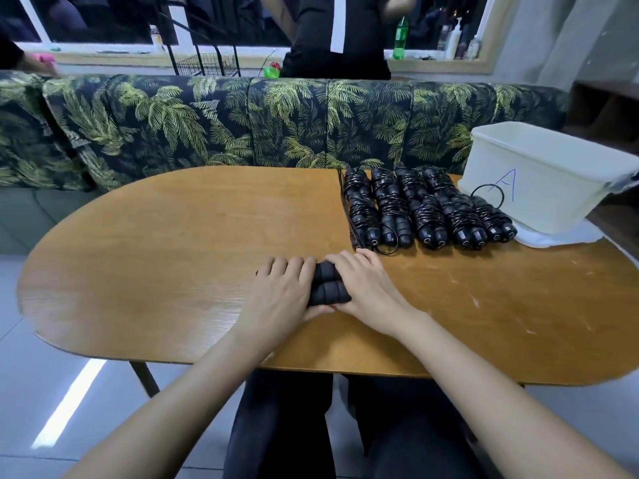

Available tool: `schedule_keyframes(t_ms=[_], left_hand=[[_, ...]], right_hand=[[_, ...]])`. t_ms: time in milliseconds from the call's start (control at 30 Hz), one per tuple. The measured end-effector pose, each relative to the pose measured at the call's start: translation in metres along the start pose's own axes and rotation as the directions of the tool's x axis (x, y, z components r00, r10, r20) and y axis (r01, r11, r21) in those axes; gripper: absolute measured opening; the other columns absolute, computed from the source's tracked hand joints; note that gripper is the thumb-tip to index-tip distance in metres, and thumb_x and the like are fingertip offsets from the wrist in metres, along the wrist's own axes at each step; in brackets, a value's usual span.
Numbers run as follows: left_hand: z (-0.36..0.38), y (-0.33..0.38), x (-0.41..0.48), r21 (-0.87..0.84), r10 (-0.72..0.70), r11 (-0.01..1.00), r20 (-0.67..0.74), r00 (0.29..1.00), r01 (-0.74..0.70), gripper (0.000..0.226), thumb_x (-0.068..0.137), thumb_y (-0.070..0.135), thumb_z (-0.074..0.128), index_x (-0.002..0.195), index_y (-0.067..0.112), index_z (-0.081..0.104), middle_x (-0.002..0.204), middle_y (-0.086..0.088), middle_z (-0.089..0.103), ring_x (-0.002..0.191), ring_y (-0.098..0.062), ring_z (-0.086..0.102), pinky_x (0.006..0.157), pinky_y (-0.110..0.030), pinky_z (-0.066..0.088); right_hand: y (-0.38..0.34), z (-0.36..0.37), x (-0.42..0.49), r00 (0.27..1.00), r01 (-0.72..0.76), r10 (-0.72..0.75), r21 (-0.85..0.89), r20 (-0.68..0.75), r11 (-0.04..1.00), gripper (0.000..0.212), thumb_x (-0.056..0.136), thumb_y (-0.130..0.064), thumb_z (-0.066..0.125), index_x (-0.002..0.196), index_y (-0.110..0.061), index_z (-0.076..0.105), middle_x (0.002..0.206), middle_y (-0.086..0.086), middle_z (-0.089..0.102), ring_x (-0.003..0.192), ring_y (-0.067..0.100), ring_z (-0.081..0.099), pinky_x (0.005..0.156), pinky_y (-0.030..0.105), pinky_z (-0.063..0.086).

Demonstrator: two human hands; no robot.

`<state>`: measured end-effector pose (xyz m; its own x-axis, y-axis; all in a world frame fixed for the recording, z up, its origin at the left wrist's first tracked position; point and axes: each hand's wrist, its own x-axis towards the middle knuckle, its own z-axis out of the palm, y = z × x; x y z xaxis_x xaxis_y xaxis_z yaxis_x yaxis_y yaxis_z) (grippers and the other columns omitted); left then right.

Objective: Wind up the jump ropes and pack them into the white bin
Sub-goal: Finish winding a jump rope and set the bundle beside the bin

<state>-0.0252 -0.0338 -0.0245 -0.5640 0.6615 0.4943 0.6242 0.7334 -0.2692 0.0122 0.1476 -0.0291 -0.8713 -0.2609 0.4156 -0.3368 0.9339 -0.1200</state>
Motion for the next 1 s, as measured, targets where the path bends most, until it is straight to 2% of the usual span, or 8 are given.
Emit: schedule_keyframes(t_ms=[100, 233, 367, 533, 667, 800, 900, 1000], left_hand=[[0.005, -0.003, 0.001, -0.038, -0.004, 0.999, 0.05, 0.999, 0.006, 0.081, 0.074, 0.077, 0.033, 0.112, 0.009, 0.056, 0.086, -0.005, 0.059, 0.072, -0.027, 0.057, 0.061, -0.038, 0.046], [0.01, -0.019, -0.001, -0.068, -0.005, 0.998, 0.056, 0.998, 0.009, 0.077, 0.078, 0.076, 0.033, 0.115, 0.011, 0.054, 0.088, -0.004, 0.059, 0.074, -0.027, 0.057, 0.063, -0.039, 0.047], [0.008, -0.035, -0.003, -0.075, -0.005, 0.997, 0.049, 0.999, 0.008, 0.077, 0.078, 0.074, 0.032, 0.114, 0.011, 0.055, 0.088, -0.004, 0.059, 0.073, -0.026, 0.057, 0.063, -0.038, 0.047], [0.003, -0.051, -0.006, -0.105, -0.059, 0.992, 0.049, 0.997, 0.064, 0.077, 0.078, 0.074, 0.031, 0.113, 0.011, 0.056, 0.087, -0.004, 0.06, 0.073, -0.027, 0.058, 0.062, -0.039, 0.048], [-0.006, -0.061, -0.007, -0.259, -0.228, 0.939, 0.021, 0.974, 0.225, 0.076, 0.076, 0.072, 0.039, 0.117, 0.01, 0.056, 0.091, -0.007, 0.063, 0.076, -0.03, 0.061, 0.06, -0.037, 0.048], [-0.026, -0.059, 0.007, -0.405, -0.377, 0.849, -0.017, 0.926, 0.338, 0.067, 0.074, 0.065, 0.054, 0.118, 0.015, 0.056, 0.099, -0.004, 0.066, 0.086, -0.03, 0.062, 0.065, -0.035, 0.045], [-0.038, -0.048, 0.021, -0.575, -0.425, 0.735, 0.021, 0.905, 0.359, 0.058, 0.076, 0.061, 0.062, 0.115, 0.019, 0.056, 0.098, 0.006, 0.065, 0.089, -0.021, 0.061, 0.068, -0.033, 0.043], [-0.045, -0.036, 0.032, -0.806, -0.444, 0.486, 0.106, 0.89, 0.338, 0.056, 0.073, 0.065, 0.055, 0.109, 0.022, 0.057, 0.09, 0.011, 0.064, 0.082, -0.011, 0.06, 0.07, -0.029, 0.045]], right_hand=[[0.004, 0.0, -0.002, 1.0, -0.025, 0.024, 0.137, 0.011, 0.99, 0.071, 0.077, -0.038, 0.076, 0.134, -0.013, 0.043, 0.126, -0.002, 0.052, 0.12, 0.015, 0.046, 0.117, 0.036, 0.018], [0.019, -0.011, -0.005, 0.984, -0.137, 0.109, 0.206, 0.142, 0.969, 0.082, 0.078, -0.052, 0.07, 0.143, -0.019, 0.035, 0.144, -0.005, 0.042, 0.138, 0.014, 0.031, 0.118, 0.032, 0.017], [0.035, -0.008, -0.002, 0.995, 0.005, -0.009, 0.042, 0.096, 0.999, 0.049, 0.091, -0.039, 0.057, 0.13, -0.011, 0.053, 0.135, 0.006, 0.054, 0.137, 0.022, 0.038, 0.12, 0.03, 0.005], [0.039, -0.016, 0.017, 0.996, 0.075, -0.076, 0.007, 0.042, 0.997, 0.036, 0.096, -0.039, 0.041, 0.097, -0.009, 0.061, 0.094, -0.002, 0.063, 0.104, 0.021, 0.058, 0.12, 0.026, 0.0], [0.018, -0.013, 0.034, 0.998, -0.068, 0.07, 0.256, 0.004, 0.964, 0.036, 0.1, -0.042, 0.031, 0.099, -0.018, 0.057, 0.077, -0.011, 0.06, 0.081, 0.008, 0.057, 0.119, 0.031, 0.019], [-0.012, -0.003, 0.046, 0.933, -0.172, 0.337, 0.666, -0.127, 0.726, 0.023, 0.102, -0.024, 0.044, 0.093, -0.015, 0.063, 0.085, -0.011, 0.065, 0.084, 0.0, 0.061, 0.078, 0.022, 0.045], [-0.034, 0.001, 0.05, 0.876, -0.172, 0.477, 0.881, -0.068, 0.442, 0.021, 0.103, -0.02, 0.042, 0.094, -0.02, 0.061, 0.087, -0.015, 0.066, 0.085, -0.005, 0.059, 0.078, 0.013, 0.044], [-0.044, 0.004, 0.05, 0.859, -0.172, 0.512, 0.927, -0.025, 0.334, 0.024, 0.104, -0.017, 0.04, 0.091, -0.023, 0.06, 0.076, -0.021, 0.063, 0.073, -0.01, 0.055, 0.069, 0.009, 0.041]])
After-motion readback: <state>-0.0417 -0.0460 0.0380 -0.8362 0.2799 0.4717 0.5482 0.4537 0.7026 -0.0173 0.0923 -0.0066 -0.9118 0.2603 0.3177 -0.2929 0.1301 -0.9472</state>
